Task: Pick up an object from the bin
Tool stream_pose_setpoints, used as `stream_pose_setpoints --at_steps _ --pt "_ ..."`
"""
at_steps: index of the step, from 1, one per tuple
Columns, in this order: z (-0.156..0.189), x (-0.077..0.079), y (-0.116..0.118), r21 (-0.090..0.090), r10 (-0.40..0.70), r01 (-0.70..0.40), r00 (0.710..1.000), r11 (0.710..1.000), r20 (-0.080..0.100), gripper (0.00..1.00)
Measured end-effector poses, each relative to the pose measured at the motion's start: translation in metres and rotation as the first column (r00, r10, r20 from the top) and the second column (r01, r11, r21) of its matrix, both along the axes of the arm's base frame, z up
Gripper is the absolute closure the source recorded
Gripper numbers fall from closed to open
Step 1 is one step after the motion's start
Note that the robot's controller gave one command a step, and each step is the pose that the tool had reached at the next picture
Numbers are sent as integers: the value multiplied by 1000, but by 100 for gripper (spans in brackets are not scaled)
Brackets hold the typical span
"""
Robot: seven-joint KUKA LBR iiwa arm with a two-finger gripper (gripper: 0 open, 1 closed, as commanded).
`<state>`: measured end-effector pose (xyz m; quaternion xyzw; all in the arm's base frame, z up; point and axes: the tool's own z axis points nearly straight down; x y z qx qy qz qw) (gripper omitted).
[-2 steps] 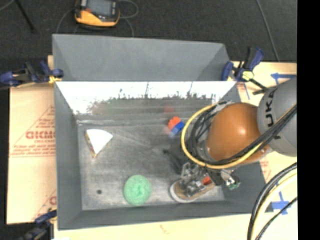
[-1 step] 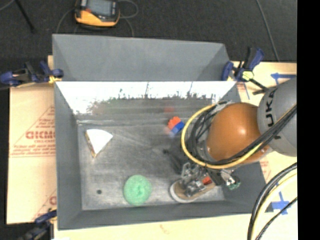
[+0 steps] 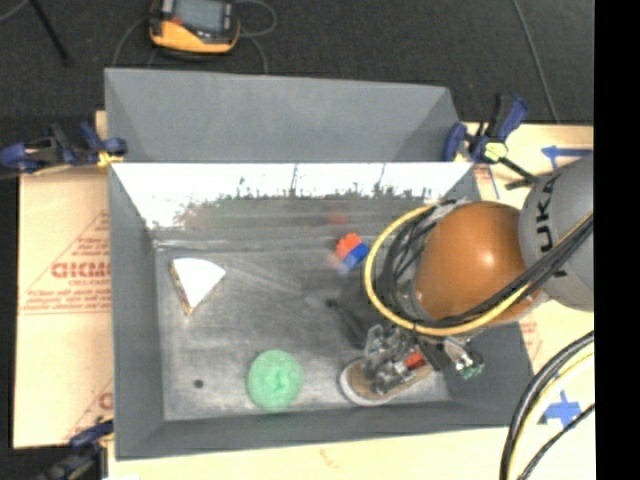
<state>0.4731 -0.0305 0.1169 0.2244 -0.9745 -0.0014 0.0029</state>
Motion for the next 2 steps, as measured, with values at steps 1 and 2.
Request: stream_pose_setpoints --at_steps 1,2 --pt "-16 46 62 0 241 -241 970 971 11 0" --pt "-16 46 61 0 240 -240 971 971 11 0"
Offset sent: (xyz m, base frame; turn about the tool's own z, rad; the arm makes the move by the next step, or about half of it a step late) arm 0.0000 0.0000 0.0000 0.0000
